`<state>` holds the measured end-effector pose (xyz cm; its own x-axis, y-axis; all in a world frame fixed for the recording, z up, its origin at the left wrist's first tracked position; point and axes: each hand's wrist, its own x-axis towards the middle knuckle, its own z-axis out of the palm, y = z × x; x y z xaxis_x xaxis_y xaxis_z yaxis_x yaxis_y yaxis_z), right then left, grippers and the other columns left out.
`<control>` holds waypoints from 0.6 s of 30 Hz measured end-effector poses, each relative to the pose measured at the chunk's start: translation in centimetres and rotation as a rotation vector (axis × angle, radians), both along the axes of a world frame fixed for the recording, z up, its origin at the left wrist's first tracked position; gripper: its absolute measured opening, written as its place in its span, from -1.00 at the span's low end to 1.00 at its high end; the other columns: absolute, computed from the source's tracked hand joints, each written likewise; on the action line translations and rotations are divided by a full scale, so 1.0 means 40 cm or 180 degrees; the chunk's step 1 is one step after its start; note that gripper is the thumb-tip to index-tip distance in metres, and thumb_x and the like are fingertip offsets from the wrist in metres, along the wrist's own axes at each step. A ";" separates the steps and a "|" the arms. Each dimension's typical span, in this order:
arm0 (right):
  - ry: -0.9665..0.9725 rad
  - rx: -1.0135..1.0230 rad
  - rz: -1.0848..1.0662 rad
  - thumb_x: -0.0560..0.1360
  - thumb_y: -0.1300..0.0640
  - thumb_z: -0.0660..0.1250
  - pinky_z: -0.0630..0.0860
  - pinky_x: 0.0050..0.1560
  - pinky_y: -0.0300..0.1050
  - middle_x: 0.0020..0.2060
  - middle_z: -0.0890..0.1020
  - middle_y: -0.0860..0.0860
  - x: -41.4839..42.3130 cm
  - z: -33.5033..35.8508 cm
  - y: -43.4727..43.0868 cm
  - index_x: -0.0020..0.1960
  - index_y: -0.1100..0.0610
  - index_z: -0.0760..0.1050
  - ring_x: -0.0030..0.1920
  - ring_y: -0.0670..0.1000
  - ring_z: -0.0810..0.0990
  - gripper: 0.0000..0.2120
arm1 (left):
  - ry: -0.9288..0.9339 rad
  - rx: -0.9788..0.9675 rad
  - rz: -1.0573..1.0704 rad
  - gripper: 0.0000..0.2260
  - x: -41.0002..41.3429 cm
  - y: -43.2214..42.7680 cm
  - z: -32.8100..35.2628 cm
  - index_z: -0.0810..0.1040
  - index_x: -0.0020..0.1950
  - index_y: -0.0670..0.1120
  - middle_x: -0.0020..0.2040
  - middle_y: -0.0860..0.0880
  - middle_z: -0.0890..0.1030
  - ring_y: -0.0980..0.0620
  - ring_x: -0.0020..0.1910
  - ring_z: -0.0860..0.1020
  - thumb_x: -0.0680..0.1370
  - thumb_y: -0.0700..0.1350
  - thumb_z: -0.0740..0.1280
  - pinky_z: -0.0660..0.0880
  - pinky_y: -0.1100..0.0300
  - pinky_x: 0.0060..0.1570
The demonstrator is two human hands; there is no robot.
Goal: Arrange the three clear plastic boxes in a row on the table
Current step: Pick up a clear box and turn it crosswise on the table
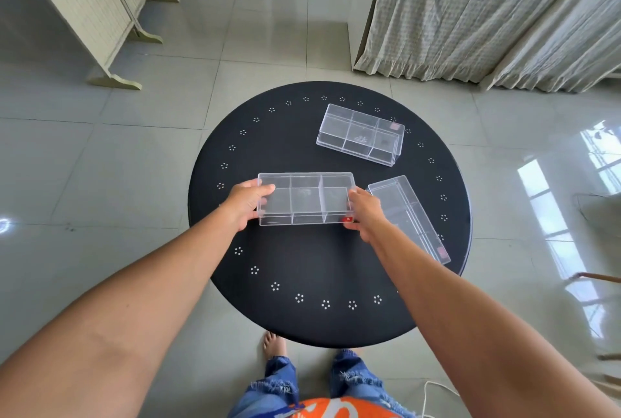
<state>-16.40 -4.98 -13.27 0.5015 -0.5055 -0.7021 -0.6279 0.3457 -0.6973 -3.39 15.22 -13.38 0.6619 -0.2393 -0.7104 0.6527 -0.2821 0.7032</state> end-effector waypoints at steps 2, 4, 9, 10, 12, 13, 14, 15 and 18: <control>0.0085 -0.0217 -0.0012 0.56 0.12 0.10 0.34 -0.31 -0.16 -0.24 0.52 -0.01 -0.001 -0.006 -0.003 -0.01 -0.02 0.60 -0.25 0.06 0.43 -0.71 | -0.0124 0.0012 -0.0022 -0.56 -0.019 -0.016 -0.008 0.43 0.40 -0.12 0.20 -0.05 0.56 -0.01 0.15 0.54 0.53 -0.15 0.41 0.51 0.04 0.10; 0.0175 -0.0349 -0.0013 0.55 0.13 0.06 0.30 -0.34 -0.16 -0.23 0.48 0.01 -0.002 -0.020 -0.002 0.00 0.00 0.56 -0.26 0.07 0.40 -0.72 | -0.0233 0.0022 -0.0030 -0.68 -0.036 -0.032 -0.006 0.47 0.33 -0.07 0.07 0.01 0.57 0.10 -0.07 0.54 0.57 -0.17 0.34 0.50 0.14 -0.06; 0.0471 -0.0746 0.0090 0.39 0.11 0.02 0.22 -0.42 -0.15 -0.26 0.43 -0.02 -0.002 -0.080 -0.002 -0.07 -0.01 0.46 -0.37 0.02 0.31 -0.73 | -0.0706 0.0255 -0.0313 -0.79 -0.058 -0.056 -0.016 0.51 0.21 -0.06 0.20 -0.04 0.61 0.03 0.03 0.54 0.60 -0.20 0.23 0.46 0.15 0.08; 0.0472 -0.0757 0.0092 0.38 0.11 0.01 0.21 -0.42 -0.14 -0.26 0.43 -0.01 -0.005 -0.080 -0.001 -0.11 -0.01 0.44 -0.38 0.02 0.30 -0.76 | -0.0762 0.0340 -0.0352 -0.79 -0.060 -0.058 -0.018 0.51 0.20 -0.07 0.20 -0.05 0.60 0.01 0.05 0.53 0.59 -0.20 0.22 0.43 0.17 0.05; 0.0442 -0.0696 0.0108 0.41 0.13 0.03 0.20 -0.42 -0.14 -0.28 0.42 -0.01 -0.011 -0.063 0.004 -0.16 0.02 0.41 -0.38 0.01 0.30 -0.82 | -0.0837 0.0625 -0.0429 -0.73 -0.061 -0.059 -0.023 0.50 0.25 -0.08 0.21 -0.03 0.58 -0.02 0.11 0.51 0.56 -0.19 0.22 0.38 0.17 0.04; 0.0411 -0.0657 0.0110 0.44 0.15 0.04 0.20 -0.41 -0.15 -0.30 0.41 -0.02 -0.014 -0.055 0.005 -0.20 0.04 0.38 -0.39 0.00 0.30 -0.85 | -0.0860 0.0747 -0.0465 -0.69 -0.059 -0.060 -0.028 0.48 0.29 -0.07 0.26 -0.05 0.56 -0.05 0.16 0.51 0.55 -0.17 0.22 0.37 0.17 0.05; 0.0395 -0.0609 0.0108 0.47 0.16 0.05 0.19 -0.41 -0.15 -0.32 0.39 -0.02 -0.017 -0.040 0.008 -0.22 0.05 0.35 -0.39 0.00 0.29 -0.85 | -0.0865 0.0847 -0.0481 -0.62 -0.057 -0.060 -0.031 0.44 0.37 -0.06 0.34 -0.06 0.52 -0.08 0.25 0.49 0.54 -0.15 0.22 0.37 0.16 0.09; 0.0396 -0.0589 0.0113 0.49 0.17 0.06 0.19 -0.40 -0.14 -0.33 0.38 -0.02 -0.021 -0.030 0.007 -0.22 0.05 0.34 -0.39 0.00 0.29 -0.85 | -0.0874 0.0979 -0.0507 -0.54 -0.055 -0.063 -0.031 0.35 0.46 -0.04 0.42 -0.07 0.45 -0.10 0.34 0.44 0.54 -0.13 0.23 0.36 0.15 0.15; 0.0369 -0.0663 0.0263 0.55 0.14 0.10 0.28 -0.32 -0.14 -0.25 0.46 -0.01 -0.043 0.002 0.002 0.16 0.03 0.46 -0.32 0.01 0.39 -0.74 | -0.1322 0.1690 -0.0708 -0.42 -0.056 -0.081 -0.018 0.20 0.55 0.03 0.48 -0.10 0.35 -0.17 0.43 0.32 0.53 -0.11 0.23 0.38 -0.02 0.30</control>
<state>-18.14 -4.89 -13.21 0.4693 -0.6059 -0.6423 -0.7279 0.1464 -0.6699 -5.63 11.97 -14.12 0.8790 -0.0917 -0.4679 0.2474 -0.7511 0.6120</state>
